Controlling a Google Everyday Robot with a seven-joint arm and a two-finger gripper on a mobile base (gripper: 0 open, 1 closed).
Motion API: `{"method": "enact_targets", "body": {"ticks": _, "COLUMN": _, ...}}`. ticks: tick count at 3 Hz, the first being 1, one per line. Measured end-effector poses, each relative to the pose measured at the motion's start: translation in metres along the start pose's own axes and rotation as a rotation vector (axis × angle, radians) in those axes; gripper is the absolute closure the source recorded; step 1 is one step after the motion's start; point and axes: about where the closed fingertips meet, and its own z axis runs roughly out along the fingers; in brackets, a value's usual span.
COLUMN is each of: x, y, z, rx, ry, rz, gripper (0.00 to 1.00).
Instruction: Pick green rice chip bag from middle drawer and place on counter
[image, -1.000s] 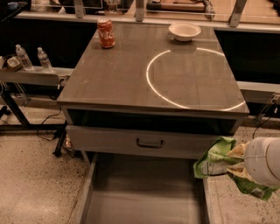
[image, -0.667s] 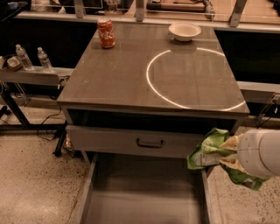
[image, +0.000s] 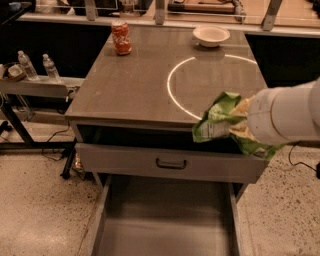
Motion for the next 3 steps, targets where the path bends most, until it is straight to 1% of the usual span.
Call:
{"method": "enact_targets", "body": {"ticks": 1, "x": -0.025, "y": -0.051, "z": -0.007, "rx": 0.066, "ry": -0.034, "rz": -0.043, "gripper": 1.0}}
{"method": "enact_targets", "body": {"ticks": 2, "x": -0.062, "y": -0.109, "z": 0.011, "rx": 0.12, "ry": -0.159, "rz": -0.068, "gripper": 1.0}}
{"method": "enact_targets", "body": {"ticks": 3, "x": -0.083, "y": -0.14, "z": 0.028, "rx": 0.13, "ry": -0.246, "rz": -0.067, "gripper": 1.0}}
